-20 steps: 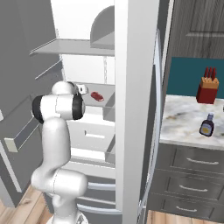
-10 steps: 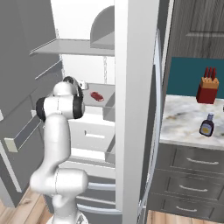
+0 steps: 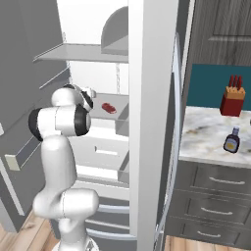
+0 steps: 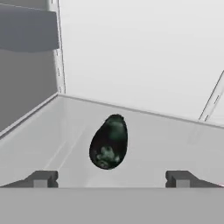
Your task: Place the mustard and condiment bottle from the counter to the top shelf of the fridge. If the existing items in the fridge are on the top shelf, move them to other shelves.
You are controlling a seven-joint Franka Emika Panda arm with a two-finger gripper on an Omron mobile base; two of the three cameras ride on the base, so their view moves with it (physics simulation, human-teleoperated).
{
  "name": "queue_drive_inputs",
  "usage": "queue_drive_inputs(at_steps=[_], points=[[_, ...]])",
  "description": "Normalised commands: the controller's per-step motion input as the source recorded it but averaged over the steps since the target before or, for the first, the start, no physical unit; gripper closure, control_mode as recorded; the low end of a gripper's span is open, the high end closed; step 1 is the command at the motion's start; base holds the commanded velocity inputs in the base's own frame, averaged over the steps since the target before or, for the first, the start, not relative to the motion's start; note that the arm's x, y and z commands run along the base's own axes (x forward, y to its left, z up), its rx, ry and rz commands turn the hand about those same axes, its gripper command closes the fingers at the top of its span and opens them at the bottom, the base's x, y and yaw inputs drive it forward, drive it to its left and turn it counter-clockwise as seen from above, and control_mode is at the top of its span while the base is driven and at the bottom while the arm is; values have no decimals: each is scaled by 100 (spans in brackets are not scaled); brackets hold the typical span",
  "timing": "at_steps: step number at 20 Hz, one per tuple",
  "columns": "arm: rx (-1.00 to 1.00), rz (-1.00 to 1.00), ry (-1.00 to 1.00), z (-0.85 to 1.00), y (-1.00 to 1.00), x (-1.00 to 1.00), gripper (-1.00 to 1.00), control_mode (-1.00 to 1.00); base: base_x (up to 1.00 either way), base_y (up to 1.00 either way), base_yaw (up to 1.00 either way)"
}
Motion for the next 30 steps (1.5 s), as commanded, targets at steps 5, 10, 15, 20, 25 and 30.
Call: queue_drive_inputs(at_steps=[5, 10, 15, 20, 25, 30], points=[[0, -8, -20, 80, -7, -100, -100, -100, 0, 0, 0], [0, -13, -8, 97, 0, -100, -100, -100, 0, 0, 0], [0, -14, -4, 67, -12, -100, -100, -100, 0, 0, 0], [0, -11, 0, 84, -16, -100, -100, -100, 0, 0, 0], [0, -7, 1, 99, -12, -100, -100, -100, 0, 0, 0], [0, -7, 10, 100, -24, -100, -100, -100, 0, 0, 0]])
